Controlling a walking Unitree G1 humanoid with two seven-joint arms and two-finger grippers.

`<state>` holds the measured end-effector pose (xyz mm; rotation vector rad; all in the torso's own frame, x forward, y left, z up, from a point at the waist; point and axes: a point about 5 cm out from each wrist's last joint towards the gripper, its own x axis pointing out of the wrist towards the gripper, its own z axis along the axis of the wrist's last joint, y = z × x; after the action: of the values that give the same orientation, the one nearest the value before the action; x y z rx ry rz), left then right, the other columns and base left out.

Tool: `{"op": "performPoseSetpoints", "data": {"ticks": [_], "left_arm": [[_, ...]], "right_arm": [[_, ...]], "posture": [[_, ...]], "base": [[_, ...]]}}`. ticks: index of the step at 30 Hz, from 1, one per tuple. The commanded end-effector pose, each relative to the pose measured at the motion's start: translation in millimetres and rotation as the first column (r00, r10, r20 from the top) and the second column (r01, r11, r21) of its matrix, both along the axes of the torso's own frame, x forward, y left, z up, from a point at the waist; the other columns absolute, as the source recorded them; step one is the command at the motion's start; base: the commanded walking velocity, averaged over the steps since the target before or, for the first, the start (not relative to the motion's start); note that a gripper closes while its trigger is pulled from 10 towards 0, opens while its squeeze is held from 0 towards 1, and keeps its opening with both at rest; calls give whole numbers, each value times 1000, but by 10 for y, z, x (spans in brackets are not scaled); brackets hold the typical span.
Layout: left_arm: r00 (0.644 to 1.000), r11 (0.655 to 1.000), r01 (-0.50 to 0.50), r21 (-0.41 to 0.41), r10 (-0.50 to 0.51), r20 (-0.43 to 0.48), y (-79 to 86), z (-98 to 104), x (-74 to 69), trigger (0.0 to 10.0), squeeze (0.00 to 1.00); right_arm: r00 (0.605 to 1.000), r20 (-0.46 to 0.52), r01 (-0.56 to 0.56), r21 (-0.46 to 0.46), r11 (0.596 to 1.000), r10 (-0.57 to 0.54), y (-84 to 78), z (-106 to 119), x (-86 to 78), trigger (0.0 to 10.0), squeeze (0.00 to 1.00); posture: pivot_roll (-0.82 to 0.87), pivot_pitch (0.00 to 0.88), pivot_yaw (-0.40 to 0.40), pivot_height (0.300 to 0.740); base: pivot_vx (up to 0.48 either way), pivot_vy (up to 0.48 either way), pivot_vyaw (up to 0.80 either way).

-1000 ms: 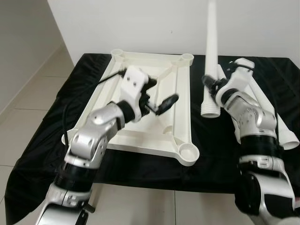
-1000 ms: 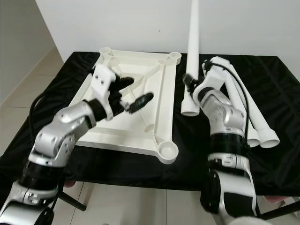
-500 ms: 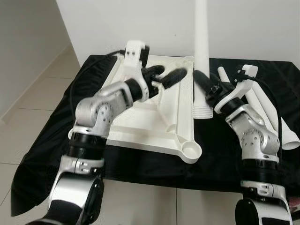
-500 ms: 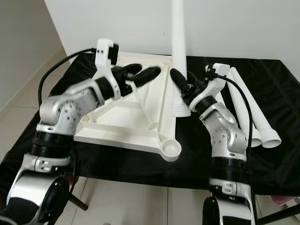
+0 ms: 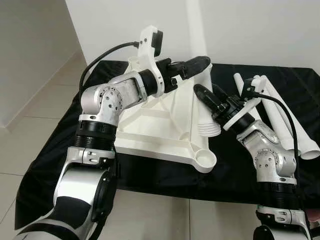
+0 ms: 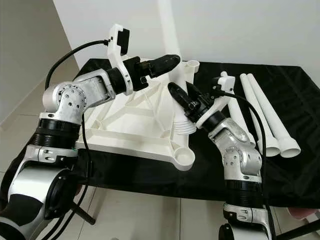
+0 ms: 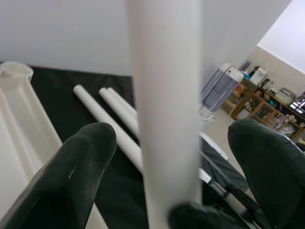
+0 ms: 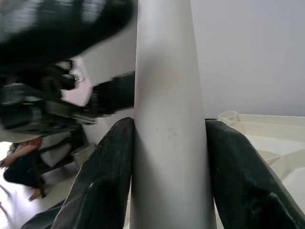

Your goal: Building children table

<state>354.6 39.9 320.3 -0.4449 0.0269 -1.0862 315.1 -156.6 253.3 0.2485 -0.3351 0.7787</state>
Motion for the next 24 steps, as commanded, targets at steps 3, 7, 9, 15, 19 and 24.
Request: {"op": "performPoseSetpoints", "data": {"ticks": [3, 7, 9, 15, 19, 24], "left_arm": [[998, 998, 55, 8, -56, 19, -42, 72, -9, 10000, 0], [999, 999, 36, 26, -37, 33, -51, 107, 27, 10000, 0], [999, 999, 30, 23, -31, 26, -52, 123, 41, 10000, 0], [999, 999, 40, 2, -40, 5, -52, 193, 64, 10000, 0], [999, 999, 38, 14, -38, 0, -41, 180, 71, 10000, 0], [999, 999, 36, -12, -36, 1, -9, 214, 76, 0, 0]], "right_arm": [[998, 19, -59, -26, 998, 60, 71, 2, -61, 10000, 0], [997, 20, -79, -38, 996, 80, 102, -15, -86, 10000, 0], [996, 21, -85, -45, 995, 86, 109, -23, -91, 10000, 0], [995, 22, -94, -62, 994, 95, 128, -50, -103, 10000, 0], [996, 25, -83, -67, 994, 85, 125, -54, -96, 10000, 0], [996, 24, -78, -72, 994, 80, 124, -63, -90, 10000, 0]], "posture": [[-127, 18, 83, 740], [-127, 18, 83, 740], [-126, 15, 80, 740], [-124, 17, 81, 740], [-121, 17, 82, 740], [-117, 21, 82, 740]], "base": [[0, 0, 0], [0, 0, 0], [0, 0, 0], [0, 0, 0], [0, 0, 0], [0, 0, 0]]}}
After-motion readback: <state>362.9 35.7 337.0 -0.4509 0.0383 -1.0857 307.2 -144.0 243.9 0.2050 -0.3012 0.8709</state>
